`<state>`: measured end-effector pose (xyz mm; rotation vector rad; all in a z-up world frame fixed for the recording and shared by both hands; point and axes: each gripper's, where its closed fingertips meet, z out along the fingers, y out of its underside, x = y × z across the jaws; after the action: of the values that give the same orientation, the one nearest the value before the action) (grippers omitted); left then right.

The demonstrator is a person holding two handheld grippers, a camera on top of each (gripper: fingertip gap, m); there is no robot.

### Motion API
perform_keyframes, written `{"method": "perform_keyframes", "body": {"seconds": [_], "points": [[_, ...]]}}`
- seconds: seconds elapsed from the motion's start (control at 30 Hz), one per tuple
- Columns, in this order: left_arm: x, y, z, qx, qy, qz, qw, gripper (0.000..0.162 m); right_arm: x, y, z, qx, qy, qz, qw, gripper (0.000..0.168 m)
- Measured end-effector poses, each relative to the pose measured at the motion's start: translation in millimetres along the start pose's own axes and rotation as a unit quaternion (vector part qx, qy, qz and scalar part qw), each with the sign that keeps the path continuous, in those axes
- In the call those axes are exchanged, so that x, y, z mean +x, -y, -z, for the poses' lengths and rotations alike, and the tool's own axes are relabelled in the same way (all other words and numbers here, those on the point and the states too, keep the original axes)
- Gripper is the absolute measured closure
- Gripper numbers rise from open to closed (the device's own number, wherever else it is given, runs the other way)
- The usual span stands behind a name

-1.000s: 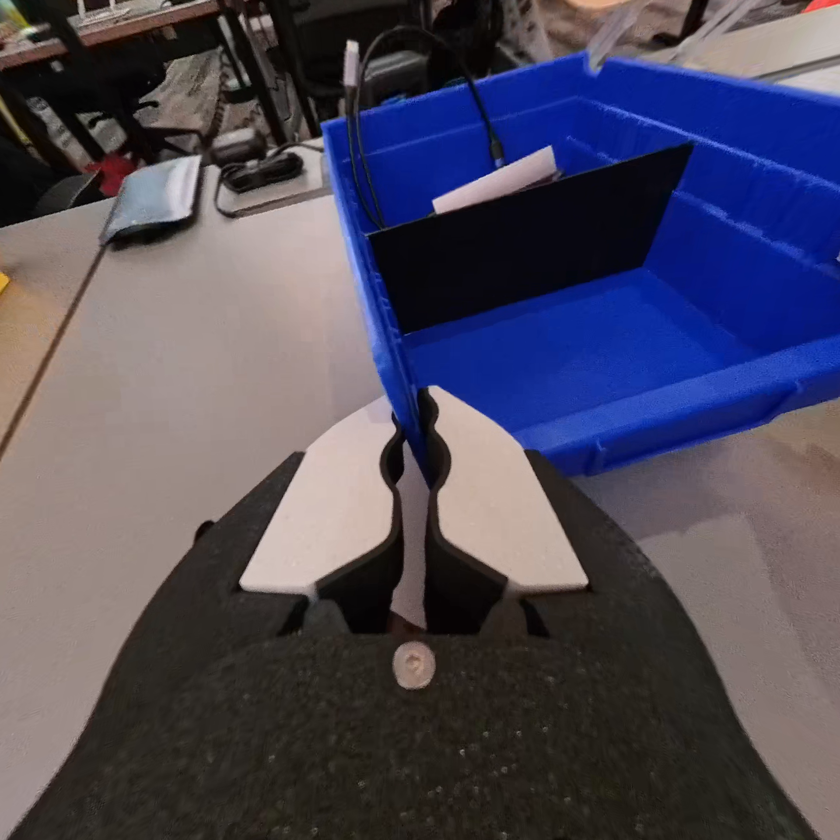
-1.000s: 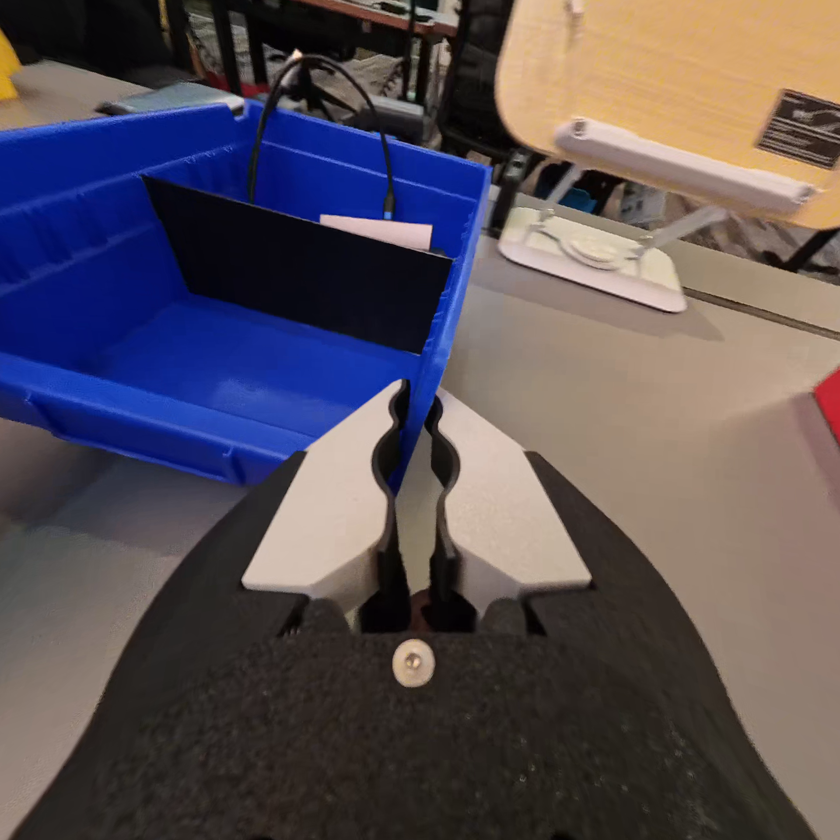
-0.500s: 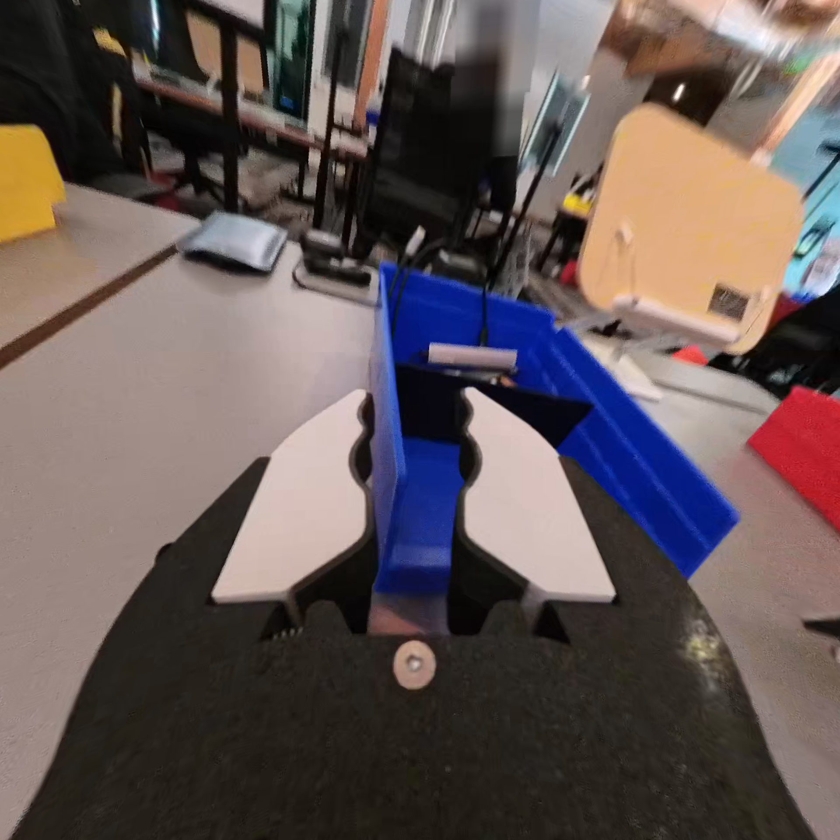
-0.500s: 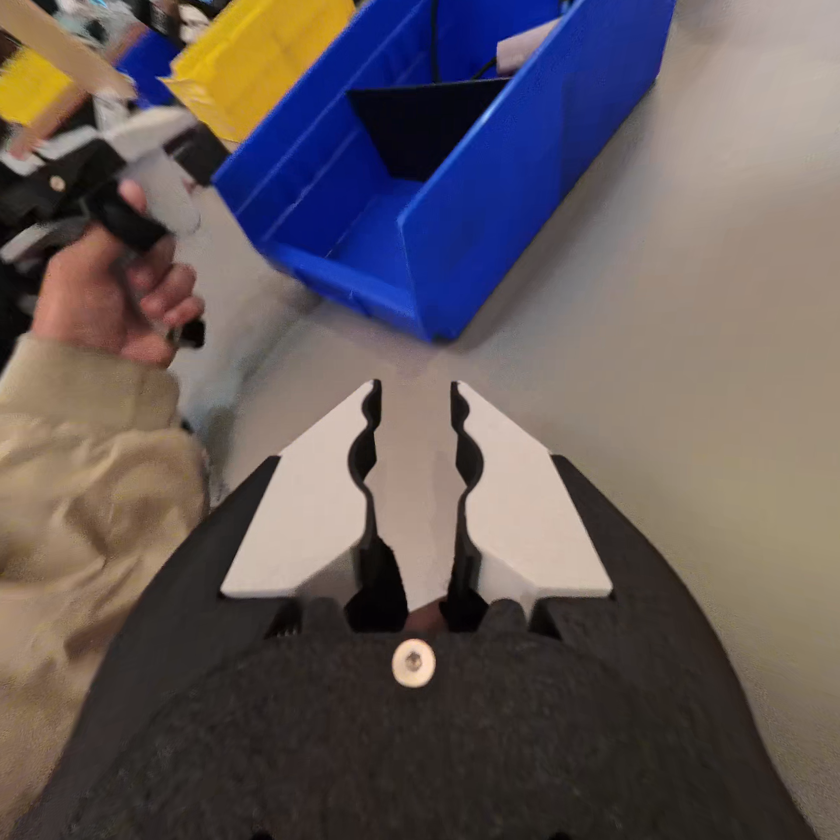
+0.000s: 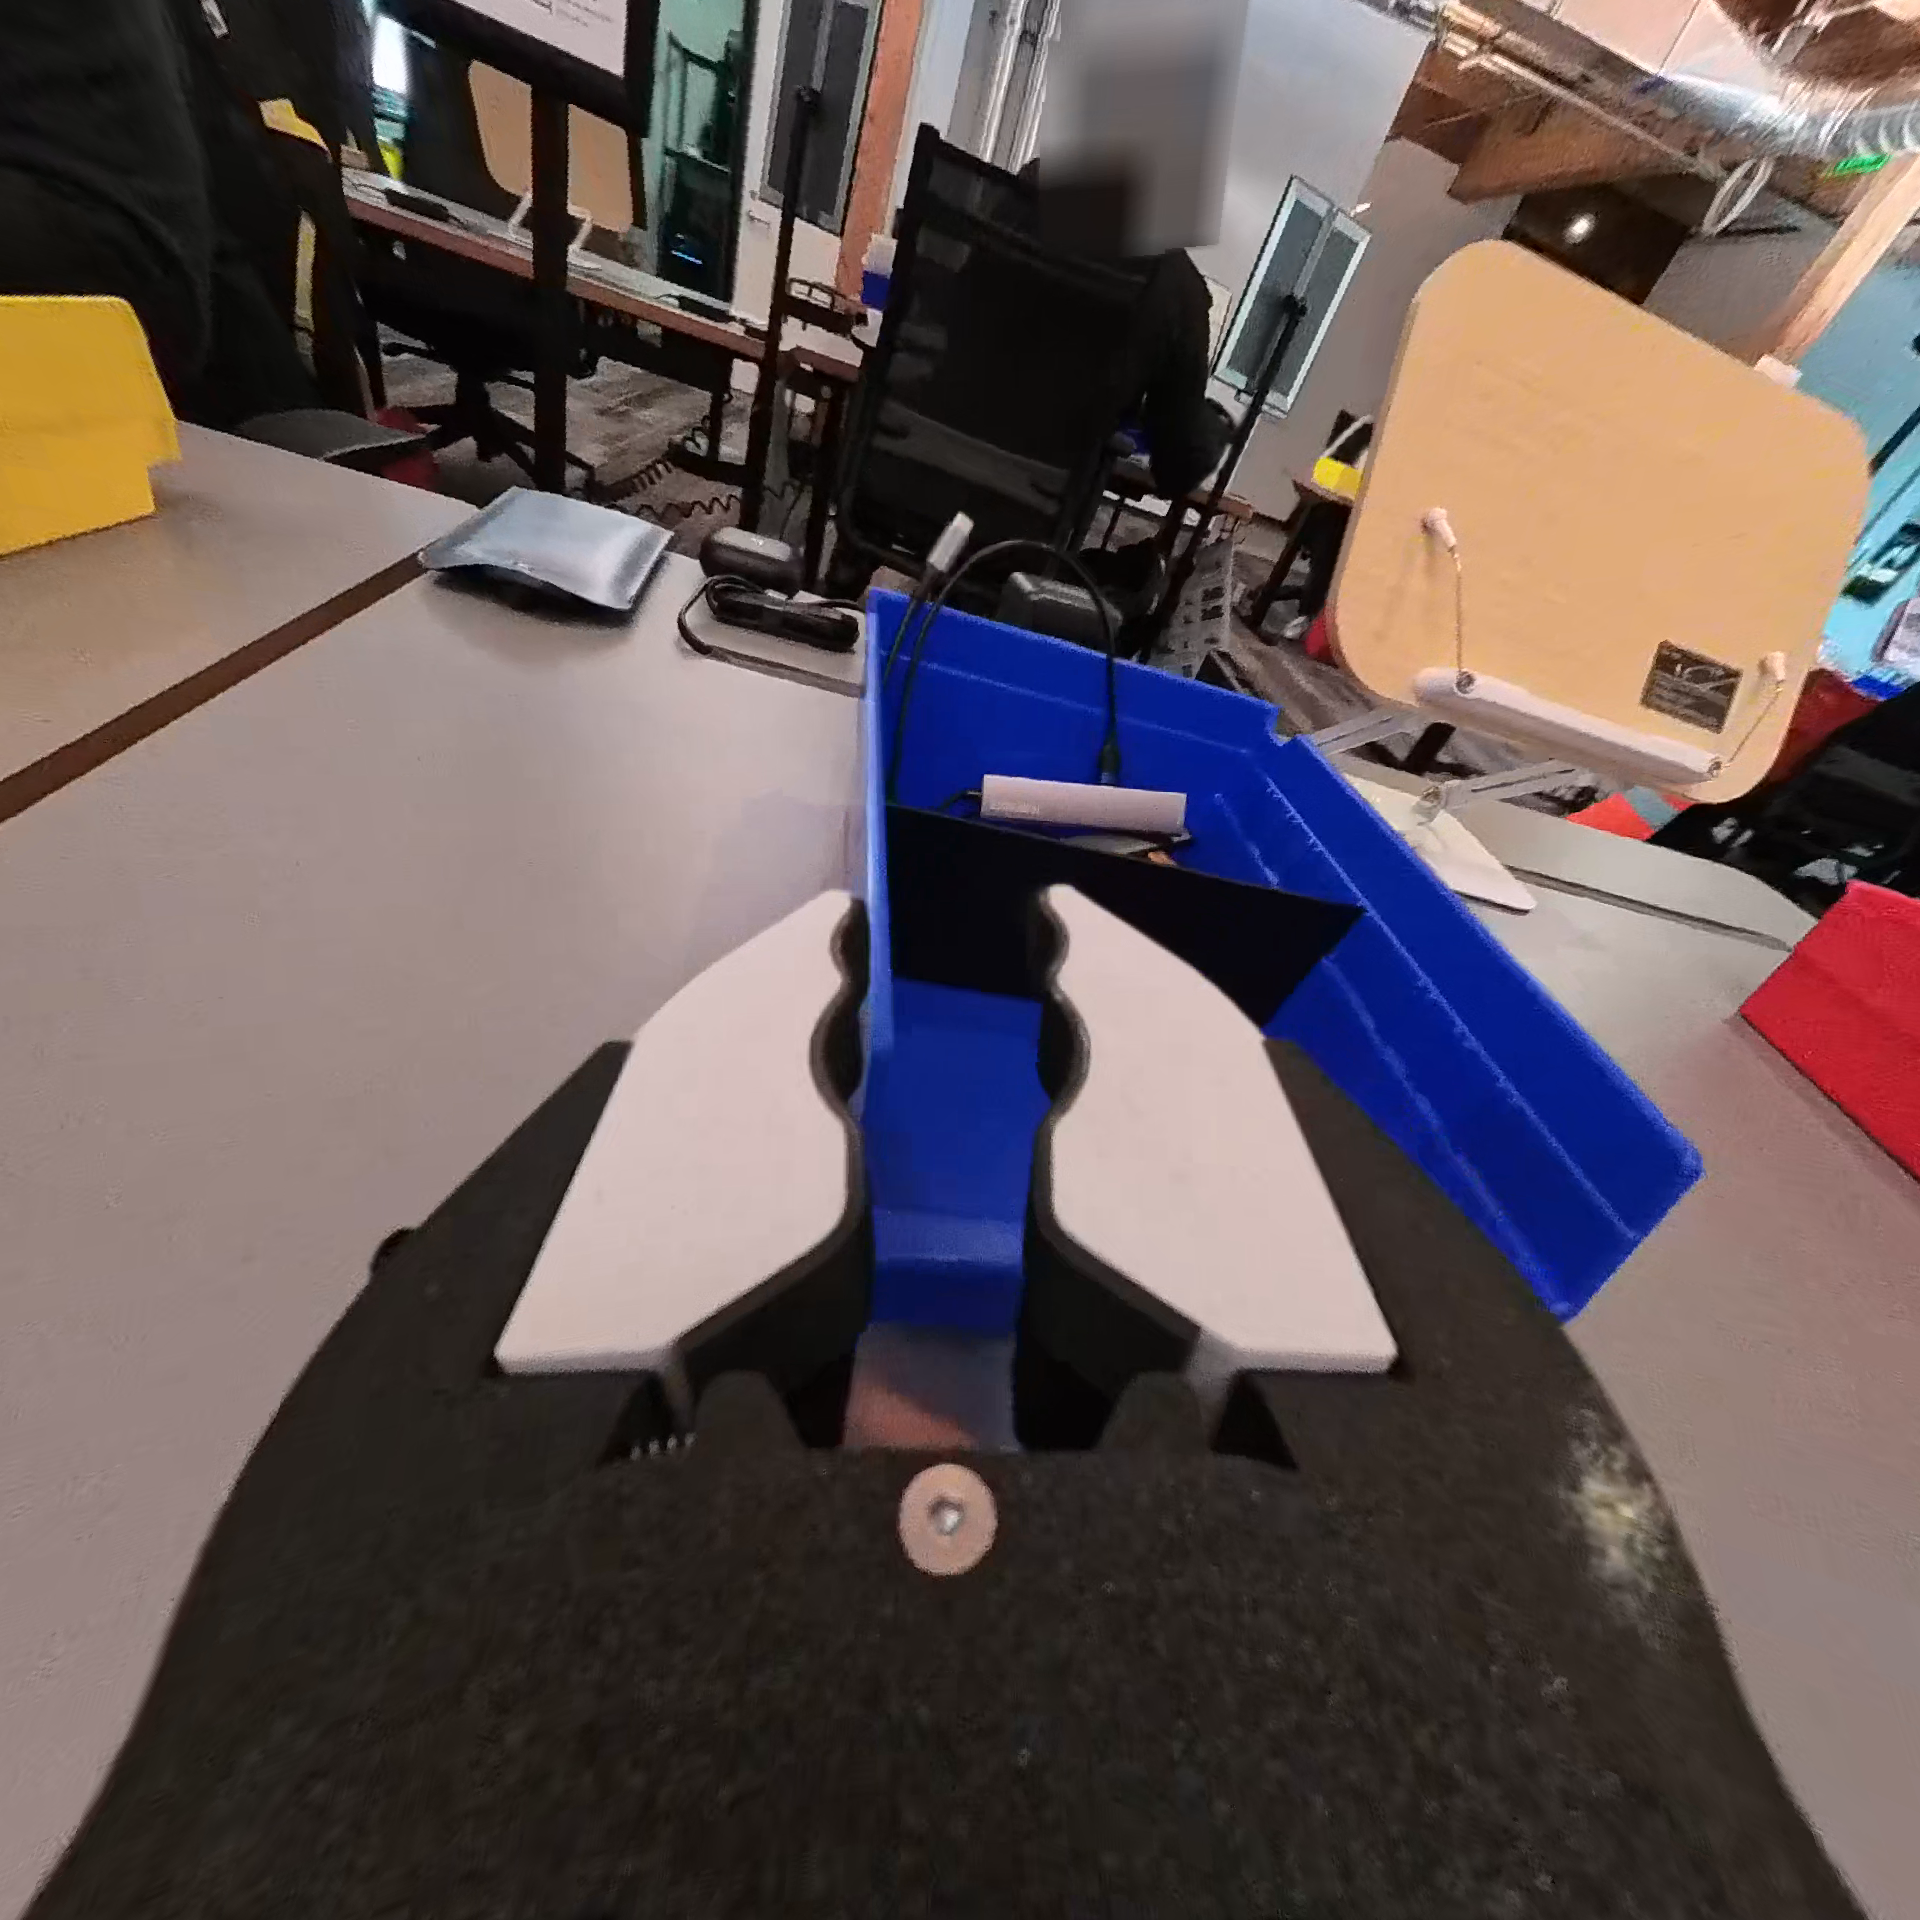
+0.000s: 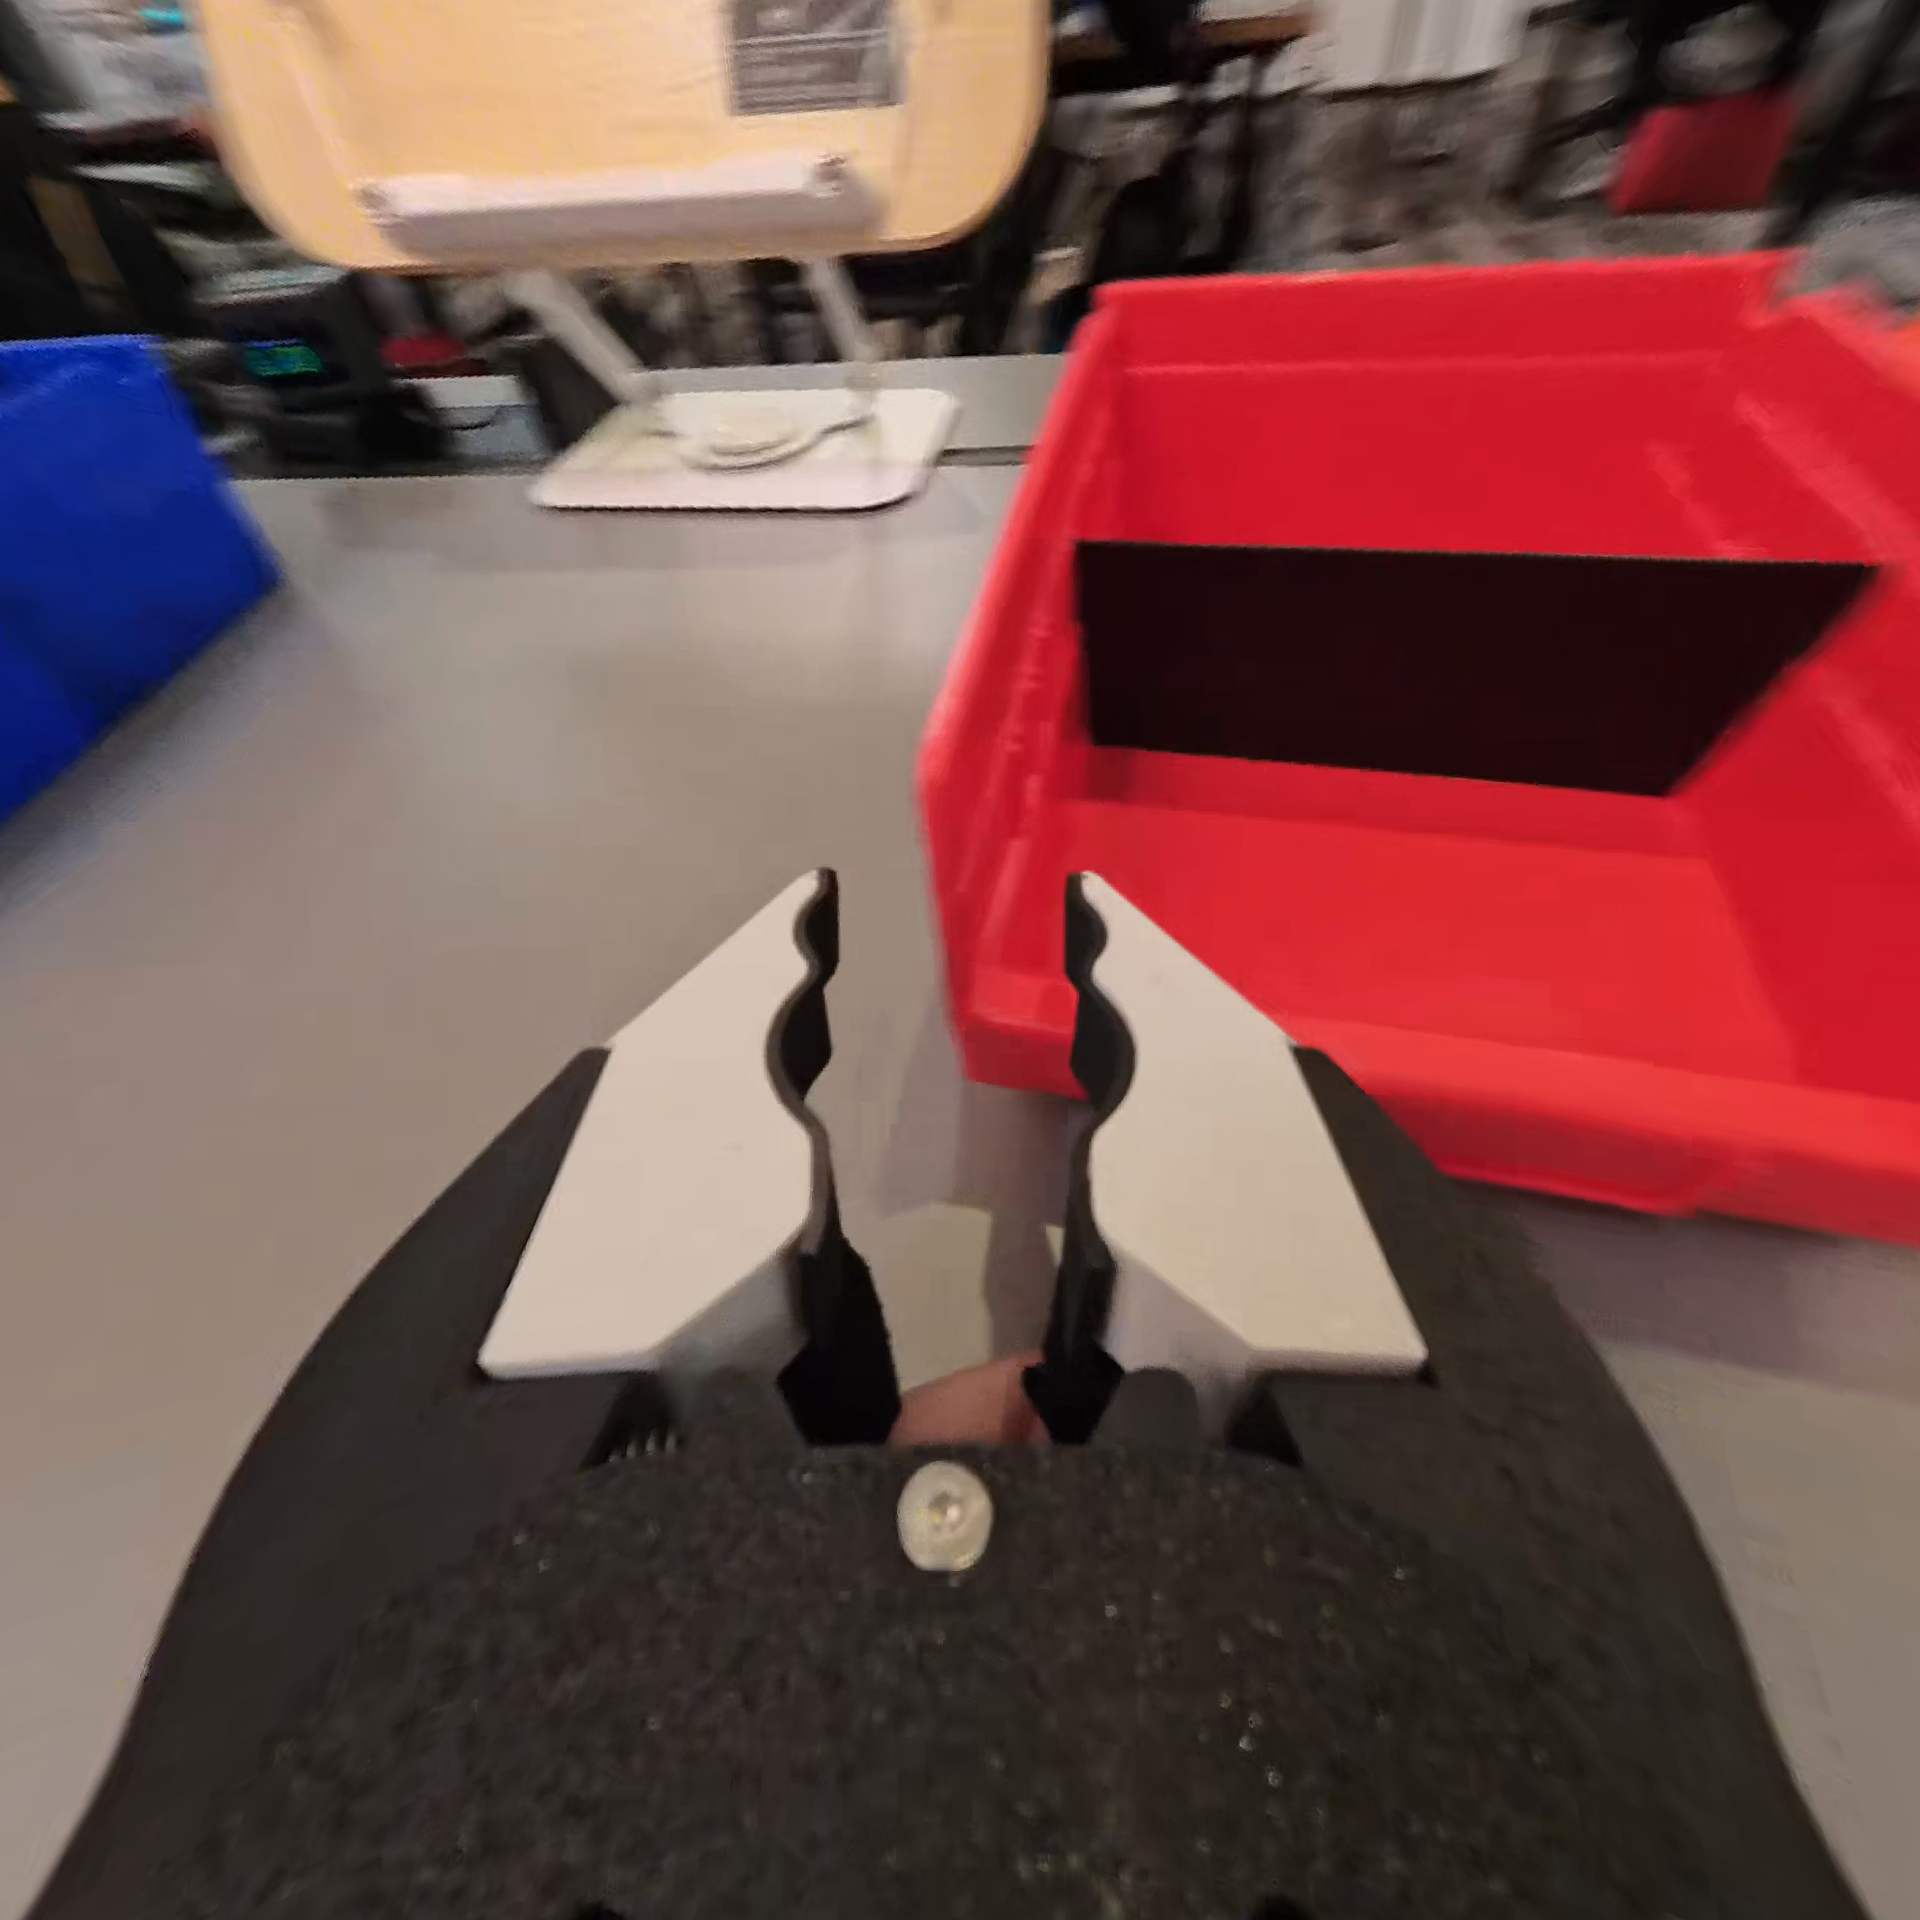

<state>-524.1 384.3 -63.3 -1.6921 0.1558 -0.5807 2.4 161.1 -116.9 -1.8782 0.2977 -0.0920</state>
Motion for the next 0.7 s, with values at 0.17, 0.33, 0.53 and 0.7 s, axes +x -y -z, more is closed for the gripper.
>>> {"method": "perform_keyframes", "body": {"seconds": [0.17,0.33,0.53,0.7], "points": [[-10,-25,-5,-0.064,0.032,-0.048,0.996,0.134,3,-3,-25,-0.021,-0.017,0.072,0.997,0.158],[-22,-47,-10,-0.122,0.063,-0.095,0.986,0.153,13,-3,-26,-0.029,-0.024,0.108,0.993,0.161],[-22,-49,-10,-0.135,0.058,-0.116,0.982,0.159,28,-2,-27,-0.021,-0.032,0.074,0.997,0.167],[-28,-47,-4,-0.142,0.050,-0.074,0.986,0.159,26,-1,-30,-0.017,-0.047,0.071,0.996,0.168]]}}
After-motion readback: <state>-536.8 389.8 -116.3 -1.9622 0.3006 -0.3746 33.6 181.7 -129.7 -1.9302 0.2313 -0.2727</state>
